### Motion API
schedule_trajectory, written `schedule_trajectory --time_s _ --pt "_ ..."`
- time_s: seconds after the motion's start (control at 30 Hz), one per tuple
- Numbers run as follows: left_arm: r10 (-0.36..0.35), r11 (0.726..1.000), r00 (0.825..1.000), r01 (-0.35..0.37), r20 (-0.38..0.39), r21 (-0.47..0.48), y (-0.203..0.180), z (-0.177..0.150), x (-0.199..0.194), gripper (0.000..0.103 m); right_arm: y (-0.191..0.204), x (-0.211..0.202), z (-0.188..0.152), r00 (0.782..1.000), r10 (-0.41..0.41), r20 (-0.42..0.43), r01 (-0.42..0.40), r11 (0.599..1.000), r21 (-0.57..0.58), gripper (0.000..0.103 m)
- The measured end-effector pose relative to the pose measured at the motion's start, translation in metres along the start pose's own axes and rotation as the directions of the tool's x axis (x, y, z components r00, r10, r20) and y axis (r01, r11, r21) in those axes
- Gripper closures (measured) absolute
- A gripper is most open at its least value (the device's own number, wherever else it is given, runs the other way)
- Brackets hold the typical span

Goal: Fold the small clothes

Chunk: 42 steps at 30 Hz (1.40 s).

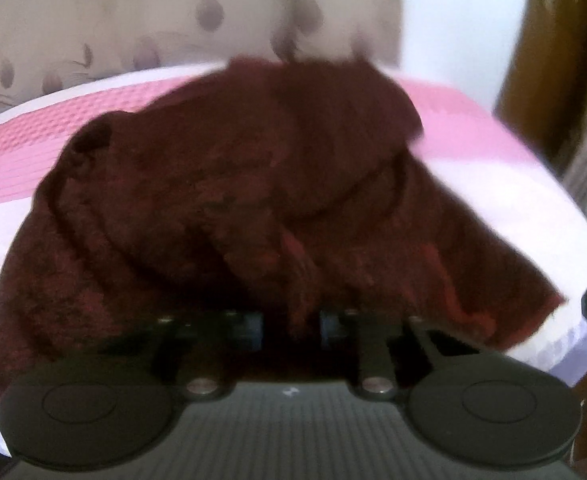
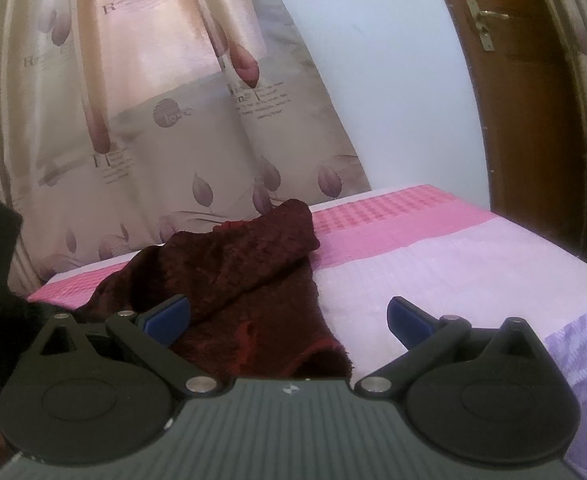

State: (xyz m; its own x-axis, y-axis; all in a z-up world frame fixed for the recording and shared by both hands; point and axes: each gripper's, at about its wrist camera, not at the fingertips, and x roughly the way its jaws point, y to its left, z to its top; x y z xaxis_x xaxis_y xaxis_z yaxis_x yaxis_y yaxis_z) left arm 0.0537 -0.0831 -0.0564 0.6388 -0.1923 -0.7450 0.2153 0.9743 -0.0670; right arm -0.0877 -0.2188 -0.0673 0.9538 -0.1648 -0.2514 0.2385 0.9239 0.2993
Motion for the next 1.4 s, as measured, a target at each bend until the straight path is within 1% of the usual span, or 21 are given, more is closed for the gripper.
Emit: schedule_trajectory --time_s 0.1,0.27,0.47,0.63,0.73,0.9,0.97,1.07,1.13,1.27,1.33,1.4 --pt "0.021 1.0 0.999 -0.02 0.046 -0.015 0.01 0.008 -0.015 0.083 -0.003 0.0 0.0 1.0 -0.008 0.003 0.008 1.0 0.005 0.0" --pt "0.089 0.996 0.99 -0.089 0.108 -0.008 0.029 0.026 -0.037 0.083 -0.002 0.005 0.002 1.0 -0.015 -0.004 0.015 1.0 0.009 0.0" --pt "0.169 0.985 0.974 -0.163 0.151 -0.051 0.061 0.049 -0.044 0.083 0.011 0.01 0.006 1.0 0.009 -0.019 -0.009 1.0 -0.015 0.0" --pt "0.219 0.975 0.96 -0.209 0.177 -0.074 0.085 0.067 -0.045 0.083 0.023 0.017 0.011 0.998 0.03 -0.046 -0.031 0.999 -0.009 0.0" --pt "0.255 0.966 0.947 -0.243 0.194 -0.083 0.101 0.075 -0.045 0.083 0.027 0.023 0.013 0.997 0.039 -0.069 -0.038 0.999 0.016 0.0" --pt "0.312 0.949 0.928 -0.293 0.203 -0.116 0.136 0.094 -0.041 0.083 0.029 0.031 0.014 0.991 0.09 -0.096 -0.077 0.989 0.123 0.0" --pt "0.338 0.94 0.919 -0.317 0.205 -0.128 0.152 0.104 -0.039 0.083 0.031 0.033 0.012 0.987 0.125 -0.1 -0.112 0.985 0.131 0.0" --pt "0.374 0.925 0.905 -0.351 0.203 -0.144 0.174 0.116 -0.034 0.083 0.039 0.037 0.008 0.985 0.141 -0.1 -0.128 0.984 0.122 0.0" --pt "0.402 0.914 0.894 -0.377 0.2 -0.153 0.19 0.125 -0.028 0.083 0.041 0.041 0.005 0.978 0.185 -0.096 -0.171 0.976 0.138 0.0" --pt "0.472 0.879 0.861 -0.444 0.187 -0.175 0.225 0.146 -0.011 0.083 0.045 0.05 0.004 0.969 0.226 -0.1 -0.206 0.963 0.176 0.0" --pt "0.503 0.86 0.847 -0.472 0.171 -0.194 0.247 0.159 -0.001 0.083 0.049 0.055 0.006 0.965 0.238 -0.105 -0.22 0.962 0.16 0.0" --pt "0.542 0.834 0.826 -0.507 0.156 -0.216 0.265 0.168 0.008 0.083 0.055 0.057 0.008 0.963 0.249 -0.1 -0.234 0.963 0.135 0.0"
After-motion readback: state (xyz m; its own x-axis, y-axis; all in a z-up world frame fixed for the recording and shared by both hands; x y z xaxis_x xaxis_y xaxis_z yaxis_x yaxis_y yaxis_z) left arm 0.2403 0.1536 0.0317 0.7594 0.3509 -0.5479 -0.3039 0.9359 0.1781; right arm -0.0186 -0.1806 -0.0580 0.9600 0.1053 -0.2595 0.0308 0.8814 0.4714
